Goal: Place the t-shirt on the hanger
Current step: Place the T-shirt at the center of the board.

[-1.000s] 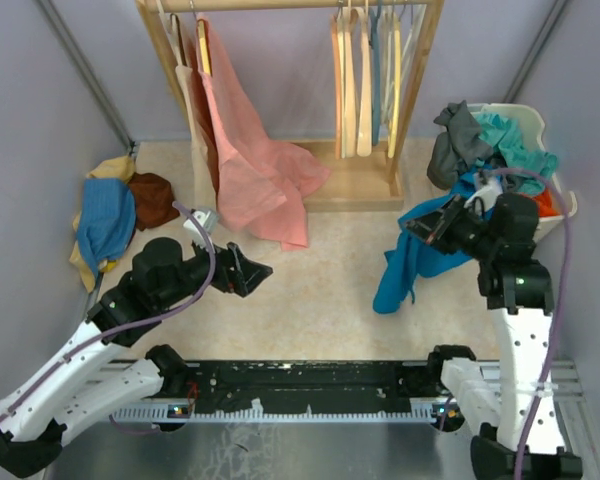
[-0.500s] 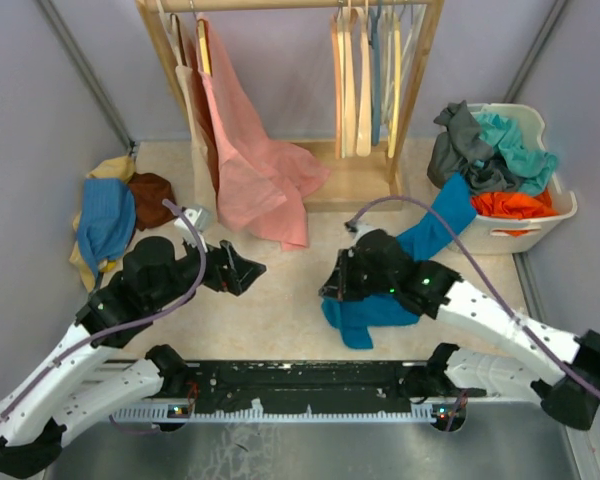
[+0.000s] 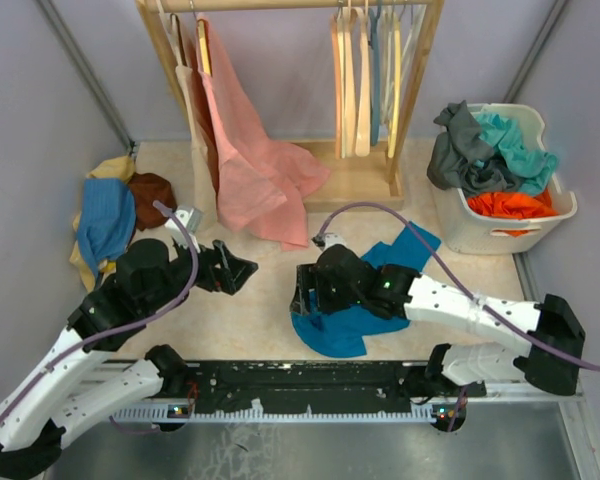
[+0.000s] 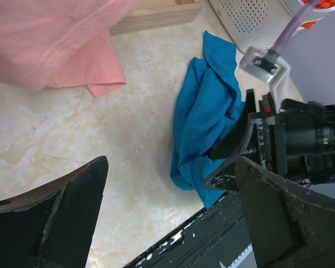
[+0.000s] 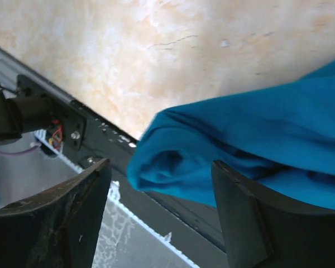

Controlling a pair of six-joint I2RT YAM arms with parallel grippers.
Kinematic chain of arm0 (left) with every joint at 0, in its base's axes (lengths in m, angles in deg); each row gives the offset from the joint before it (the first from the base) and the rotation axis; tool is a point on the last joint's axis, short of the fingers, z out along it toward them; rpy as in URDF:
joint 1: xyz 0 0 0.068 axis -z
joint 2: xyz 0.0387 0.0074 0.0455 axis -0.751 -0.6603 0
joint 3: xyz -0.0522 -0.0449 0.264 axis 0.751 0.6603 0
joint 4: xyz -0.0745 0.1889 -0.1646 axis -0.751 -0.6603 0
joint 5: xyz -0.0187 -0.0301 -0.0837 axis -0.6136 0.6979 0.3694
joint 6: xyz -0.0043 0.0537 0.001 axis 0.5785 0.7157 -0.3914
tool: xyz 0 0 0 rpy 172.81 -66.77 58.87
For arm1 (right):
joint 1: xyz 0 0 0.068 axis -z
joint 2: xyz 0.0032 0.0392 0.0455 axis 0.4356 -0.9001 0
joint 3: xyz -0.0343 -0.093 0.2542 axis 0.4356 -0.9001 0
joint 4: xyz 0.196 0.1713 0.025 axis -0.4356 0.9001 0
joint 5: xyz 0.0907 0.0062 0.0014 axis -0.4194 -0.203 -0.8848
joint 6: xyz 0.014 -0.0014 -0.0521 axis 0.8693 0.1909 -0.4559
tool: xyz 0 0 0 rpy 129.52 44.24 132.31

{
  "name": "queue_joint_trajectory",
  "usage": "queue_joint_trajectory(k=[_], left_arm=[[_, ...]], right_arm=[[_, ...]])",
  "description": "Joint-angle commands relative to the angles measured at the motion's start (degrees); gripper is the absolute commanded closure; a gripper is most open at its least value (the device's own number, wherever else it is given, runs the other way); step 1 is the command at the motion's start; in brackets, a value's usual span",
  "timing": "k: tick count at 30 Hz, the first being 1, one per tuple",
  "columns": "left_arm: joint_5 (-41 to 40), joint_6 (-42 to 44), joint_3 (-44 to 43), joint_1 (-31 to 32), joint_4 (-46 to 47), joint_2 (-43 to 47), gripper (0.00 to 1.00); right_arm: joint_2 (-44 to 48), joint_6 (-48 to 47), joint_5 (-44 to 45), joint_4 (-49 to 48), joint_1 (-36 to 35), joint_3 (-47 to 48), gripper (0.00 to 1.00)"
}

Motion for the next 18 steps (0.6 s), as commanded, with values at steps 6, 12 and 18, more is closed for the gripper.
queue_joint_trajectory(k=[6, 12, 18], left_arm=[[5.8, 1.3, -0.6, 0.1, 2.0, -5.8, 0.01], [14.2, 1.4, -1.1, 1.0, 4.5, -14.4, 0.01], [6.5, 0.2, -4.1, 11.2, 5.5, -20.3, 0.01]], right_arm=[[13.3, -0.3, 21.7, 20.7, 6.4, 2.7, 0.35], [22.6, -1.7, 18.0, 18.9, 21.7, -7.6, 0.45], [24.4, -2.7, 11.7, 13.0, 32.5, -16.5, 0.48]])
